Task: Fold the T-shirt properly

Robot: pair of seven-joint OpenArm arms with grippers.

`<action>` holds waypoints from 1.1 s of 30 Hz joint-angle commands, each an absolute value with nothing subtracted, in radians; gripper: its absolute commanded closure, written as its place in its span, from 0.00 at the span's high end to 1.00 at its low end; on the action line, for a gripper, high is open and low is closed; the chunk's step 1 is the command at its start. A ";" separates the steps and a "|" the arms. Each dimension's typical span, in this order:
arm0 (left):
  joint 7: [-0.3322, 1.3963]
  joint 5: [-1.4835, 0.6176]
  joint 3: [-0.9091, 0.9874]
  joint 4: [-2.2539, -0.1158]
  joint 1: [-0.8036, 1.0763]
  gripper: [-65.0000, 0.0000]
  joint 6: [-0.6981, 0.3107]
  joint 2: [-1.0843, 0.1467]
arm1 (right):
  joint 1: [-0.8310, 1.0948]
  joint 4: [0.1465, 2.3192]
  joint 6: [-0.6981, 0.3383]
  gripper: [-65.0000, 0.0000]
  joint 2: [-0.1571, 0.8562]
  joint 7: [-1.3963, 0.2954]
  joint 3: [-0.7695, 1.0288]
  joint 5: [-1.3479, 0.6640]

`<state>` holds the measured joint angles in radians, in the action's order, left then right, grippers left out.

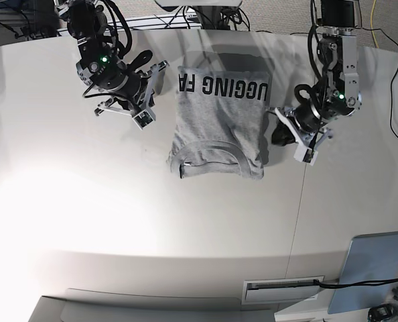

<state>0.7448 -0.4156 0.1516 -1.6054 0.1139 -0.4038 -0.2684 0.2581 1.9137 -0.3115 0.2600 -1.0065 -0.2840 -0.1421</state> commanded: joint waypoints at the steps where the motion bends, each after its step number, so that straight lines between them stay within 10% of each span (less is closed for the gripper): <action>1: 0.723 -0.422 0.155 -1.616 0.102 0.03 -0.411 -0.275 | 0.252 1.936 -0.310 0.00 0.263 -0.995 -0.280 -0.145; 15: 0.777 -0.633 0.126 -1.797 0.083 0.03 -0.439 -0.234 | 0.252 1.935 -0.310 0.00 0.263 -1.001 -0.280 -0.142; 24: 0.634 -0.297 -0.008 -1.662 0.083 0.03 -0.199 -0.237 | 0.253 1.935 -0.310 0.00 0.264 -1.040 -0.279 -0.137; 33: 0.626 -0.334 0.000 -1.500 0.081 0.03 -0.236 -0.252 | 0.253 1.936 -0.310 0.00 0.264 -1.028 -0.279 -0.137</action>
<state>0.5919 -0.3431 -0.0025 -1.4940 0.0803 -0.2359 -0.2493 0.2577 1.9141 -0.3107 0.2600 -1.0428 -0.2832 -0.1352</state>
